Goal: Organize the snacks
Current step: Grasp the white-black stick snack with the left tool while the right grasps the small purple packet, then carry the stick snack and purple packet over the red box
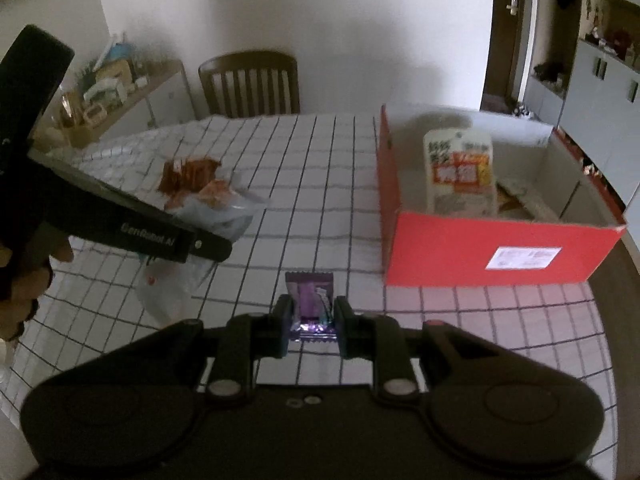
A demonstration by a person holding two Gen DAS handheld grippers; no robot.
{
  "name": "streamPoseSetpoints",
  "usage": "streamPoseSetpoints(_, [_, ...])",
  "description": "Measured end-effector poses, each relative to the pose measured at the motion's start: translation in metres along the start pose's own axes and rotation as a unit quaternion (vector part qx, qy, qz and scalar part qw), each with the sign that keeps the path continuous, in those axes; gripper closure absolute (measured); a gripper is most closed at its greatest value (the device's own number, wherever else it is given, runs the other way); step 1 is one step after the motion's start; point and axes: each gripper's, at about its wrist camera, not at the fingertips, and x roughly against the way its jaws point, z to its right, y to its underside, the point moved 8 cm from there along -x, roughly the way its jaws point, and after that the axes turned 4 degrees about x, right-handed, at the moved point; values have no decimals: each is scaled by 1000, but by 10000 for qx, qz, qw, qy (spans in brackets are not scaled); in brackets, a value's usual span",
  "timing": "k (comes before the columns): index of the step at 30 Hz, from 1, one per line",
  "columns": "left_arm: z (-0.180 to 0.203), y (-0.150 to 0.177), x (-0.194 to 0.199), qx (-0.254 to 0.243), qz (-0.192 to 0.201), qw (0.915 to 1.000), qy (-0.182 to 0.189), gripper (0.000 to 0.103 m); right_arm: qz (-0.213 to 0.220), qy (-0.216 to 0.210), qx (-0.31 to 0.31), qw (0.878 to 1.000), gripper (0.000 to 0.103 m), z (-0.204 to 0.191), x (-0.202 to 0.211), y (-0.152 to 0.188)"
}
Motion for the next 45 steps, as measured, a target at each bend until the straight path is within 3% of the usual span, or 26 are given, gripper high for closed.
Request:
streamPoseSetpoints(11, [61, -29, 18, 114, 346, 9993, 34, 79, 346, 19, 45, 9994, 83, 54, 31, -23])
streamPoseSetpoints(22, [128, -67, 4, 171, 571, 9982, -108, 79, 592, 88, 14, 9982, 83, 132, 42, -43])
streamPoseSetpoints(36, [196, -127, -43, 176, 606, 9977, -256, 79, 583, 344, -122, 9976, 83, 227, 25, -51])
streamPoseSetpoints(45, [214, -159, -85, 211, 398, 9983, -378, 79, 355, 408, -59, 9985, 83, 256, -3, -51])
